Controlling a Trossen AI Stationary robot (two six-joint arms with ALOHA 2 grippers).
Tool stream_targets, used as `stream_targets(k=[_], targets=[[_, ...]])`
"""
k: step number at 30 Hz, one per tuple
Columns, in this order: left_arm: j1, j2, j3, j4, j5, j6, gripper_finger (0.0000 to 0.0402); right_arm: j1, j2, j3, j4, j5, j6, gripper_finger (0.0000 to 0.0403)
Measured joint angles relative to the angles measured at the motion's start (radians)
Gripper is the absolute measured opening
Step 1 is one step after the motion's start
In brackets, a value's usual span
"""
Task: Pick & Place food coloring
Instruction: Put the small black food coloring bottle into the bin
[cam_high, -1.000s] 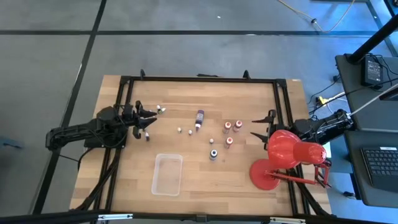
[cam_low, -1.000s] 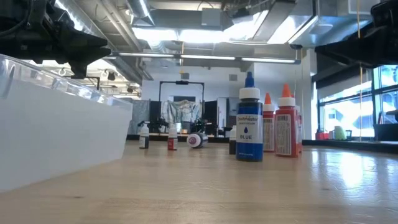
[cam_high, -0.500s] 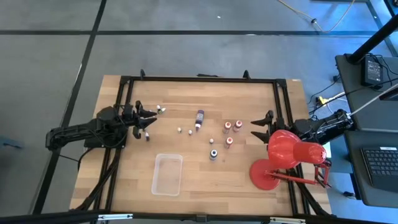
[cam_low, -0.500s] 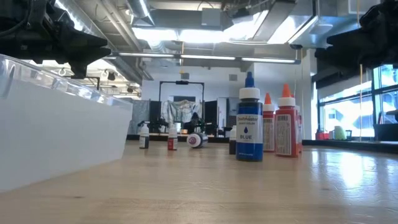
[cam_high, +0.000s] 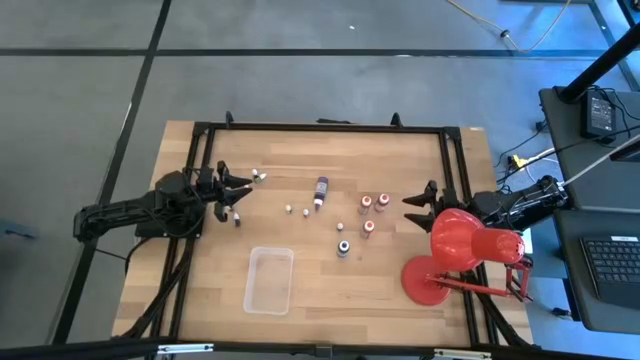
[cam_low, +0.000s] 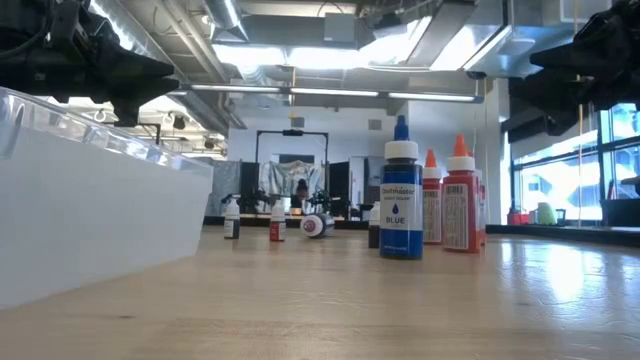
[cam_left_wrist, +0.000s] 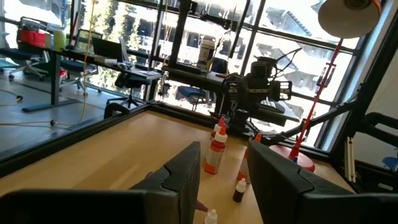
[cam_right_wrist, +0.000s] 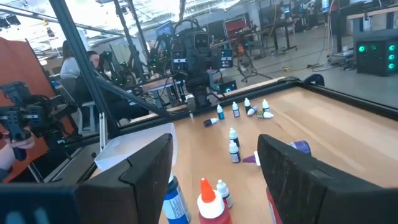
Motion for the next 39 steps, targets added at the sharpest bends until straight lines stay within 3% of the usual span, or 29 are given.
stream_targets(k=[22, 30, 39], targets=[[0.0, 0.0, 0.0, -0.003, 0.003, 0.0, 0.0127, 0.0, 0.0, 0.0, 0.0, 0.001, -0.062, 0.0239], [-0.001, 0.0, 0.0, -0.004, 0.012, 0.053, 0.013, 0.0, 0.0, 0.0, 0.003, 0.072, -0.099, 0.0239], [-0.001, 0.0, 0.0, -0.004, 0.062, 0.071, 0.0207, 0.0, 0.0, 0.0, 0.006, 0.169, -0.163, 0.0239]])
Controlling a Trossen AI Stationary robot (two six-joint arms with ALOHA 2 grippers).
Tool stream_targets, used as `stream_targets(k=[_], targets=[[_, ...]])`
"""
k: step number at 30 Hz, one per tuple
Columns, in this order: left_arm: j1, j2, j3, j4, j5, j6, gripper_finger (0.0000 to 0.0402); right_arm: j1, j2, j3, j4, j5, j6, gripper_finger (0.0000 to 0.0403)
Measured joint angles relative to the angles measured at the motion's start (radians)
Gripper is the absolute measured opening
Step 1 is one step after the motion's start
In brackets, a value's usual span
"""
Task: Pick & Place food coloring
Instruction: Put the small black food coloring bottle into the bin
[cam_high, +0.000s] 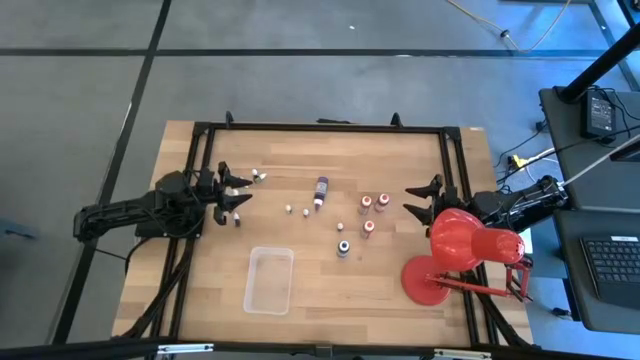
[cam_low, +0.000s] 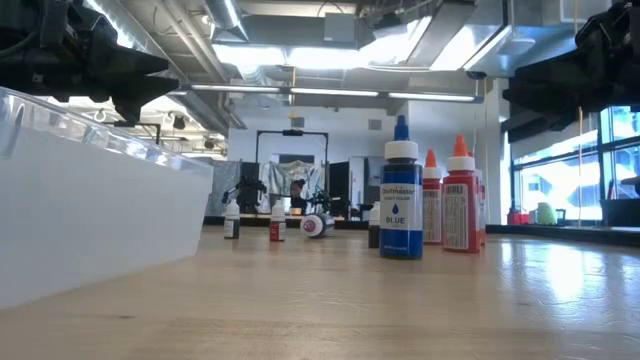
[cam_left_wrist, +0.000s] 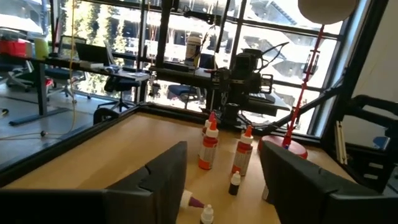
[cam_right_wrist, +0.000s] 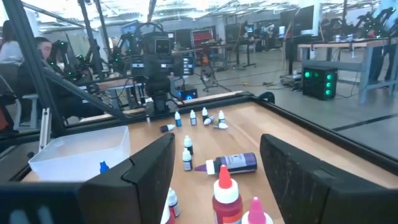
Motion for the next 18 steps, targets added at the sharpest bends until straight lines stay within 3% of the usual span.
stream_targets(k=[4, 10, 14, 18], targets=[[0.0, 0.0, 0.0, 0.0, 0.0, 0.0, 0.0231, 0.0, 0.0, 0.0, 0.0, 0.0, 0.003, 0.0239], [0.0, 0.0, 0.0, 0.0, -0.016, -0.001, 0.0231, 0.0, 0.0, 0.0, 0.0, 0.0, 0.003, 0.0239], [0.0, 0.025, 0.02, -0.029, -0.12, -0.025, 0.0228, 0.0, 0.0, 0.0, 0.0, 0.0, 0.002, 0.0239], [0.0, 0.11, 0.102, -0.217, -0.265, -0.083, 0.0228, 0.0, 0.0, 0.0, 0.0, 0.0, 0.0, 0.0239]])
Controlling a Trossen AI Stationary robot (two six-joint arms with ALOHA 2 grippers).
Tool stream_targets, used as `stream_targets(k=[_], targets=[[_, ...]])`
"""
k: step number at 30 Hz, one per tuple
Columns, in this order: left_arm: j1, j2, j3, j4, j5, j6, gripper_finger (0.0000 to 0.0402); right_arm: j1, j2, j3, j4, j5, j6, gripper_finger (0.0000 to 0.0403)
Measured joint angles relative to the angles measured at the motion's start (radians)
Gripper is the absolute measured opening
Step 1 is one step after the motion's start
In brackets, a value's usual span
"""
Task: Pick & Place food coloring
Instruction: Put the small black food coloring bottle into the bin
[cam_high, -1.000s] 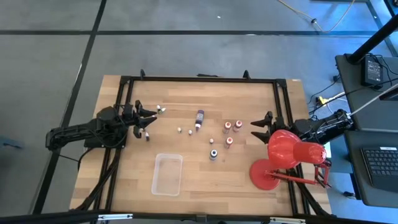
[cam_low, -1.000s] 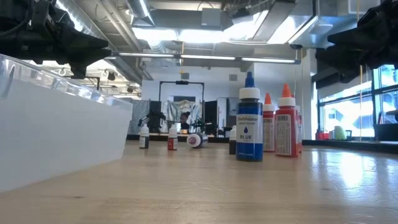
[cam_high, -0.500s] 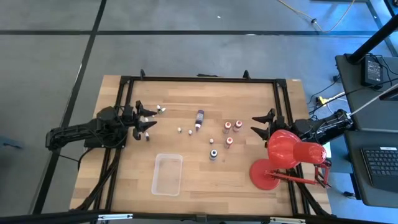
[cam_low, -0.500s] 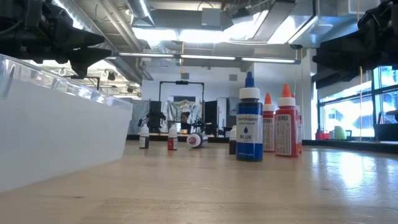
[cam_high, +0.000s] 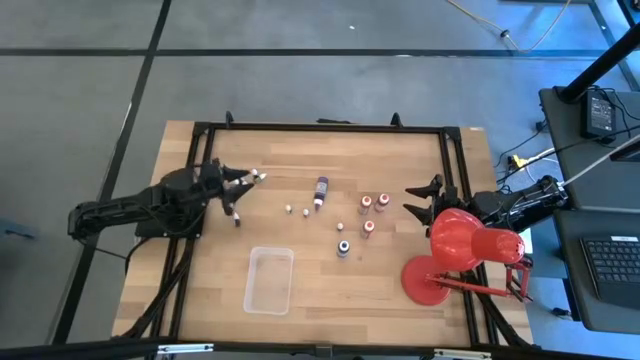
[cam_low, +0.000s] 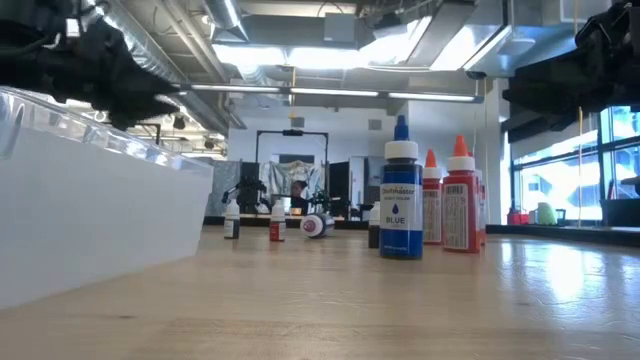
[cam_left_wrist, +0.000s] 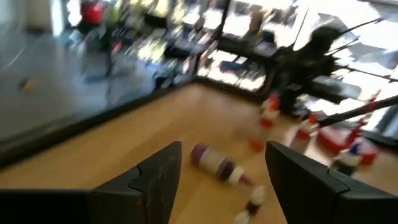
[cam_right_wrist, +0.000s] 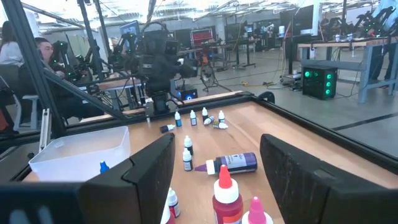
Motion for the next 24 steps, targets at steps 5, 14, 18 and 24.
stream_targets(k=[5, 14, 18, 24], targets=[[0.0, 0.184, 0.143, -0.256, -0.117, -0.135, 0.0228, 0.0, 0.0, 0.0, 0.0, 0.0, -0.016, 0.0239], [0.0, 0.592, 0.416, -0.628, -0.202, -0.21, 0.0228, 0.0, 0.0, 0.0, 0.001, 0.001, -0.05, 0.0239], [0.0, 0.736, 0.517, -0.763, -0.187, -0.29, 0.0228, 0.0, 0.0, 0.0, 0.001, 0.001, -0.052, 0.0239], [0.011, 0.911, 0.562, -0.872, -0.185, -0.393, 0.0228, 0.0, 0.0, 0.0, 0.001, 0.001, -0.052, 0.0239]])
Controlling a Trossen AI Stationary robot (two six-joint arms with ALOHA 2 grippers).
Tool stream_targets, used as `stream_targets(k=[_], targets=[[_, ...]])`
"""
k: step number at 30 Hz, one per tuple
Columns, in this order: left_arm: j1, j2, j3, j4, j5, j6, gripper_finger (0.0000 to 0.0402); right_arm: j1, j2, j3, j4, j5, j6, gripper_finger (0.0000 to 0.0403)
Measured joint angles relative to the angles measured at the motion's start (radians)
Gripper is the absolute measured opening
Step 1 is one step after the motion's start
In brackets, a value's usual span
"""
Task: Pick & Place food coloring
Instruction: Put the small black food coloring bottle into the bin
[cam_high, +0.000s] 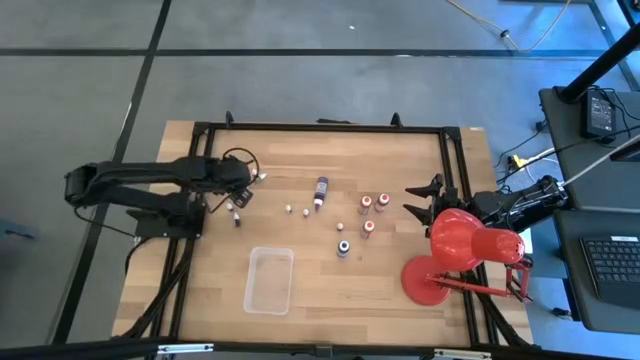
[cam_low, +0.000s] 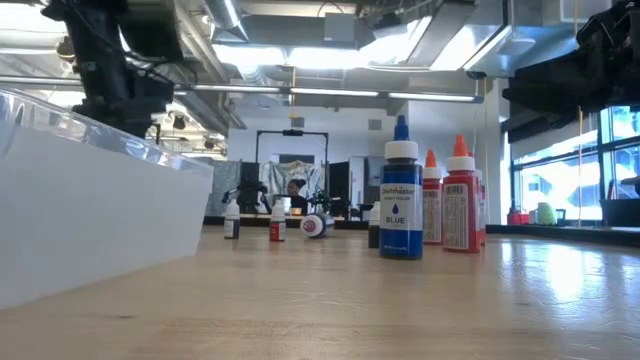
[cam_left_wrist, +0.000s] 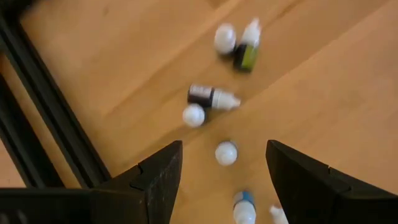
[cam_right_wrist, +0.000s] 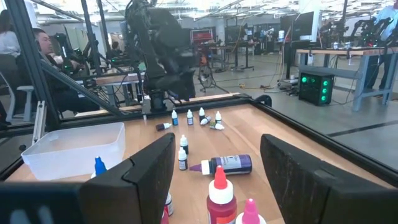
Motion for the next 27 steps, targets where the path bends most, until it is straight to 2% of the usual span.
stream_targets(k=[11, 27], targets=[[0.064, 0.178, 0.0, -0.002, 0.104, -0.024, 0.0228, 0.0, 0.0, 0.0, 0.0, 0.0, -0.001, 0.0239], [0.076, 0.246, 0.0, 0.05, 0.15, -0.021, 0.0228, 0.0, 0.0, 0.0, 0.0, 0.0, -0.005, 0.0239]])
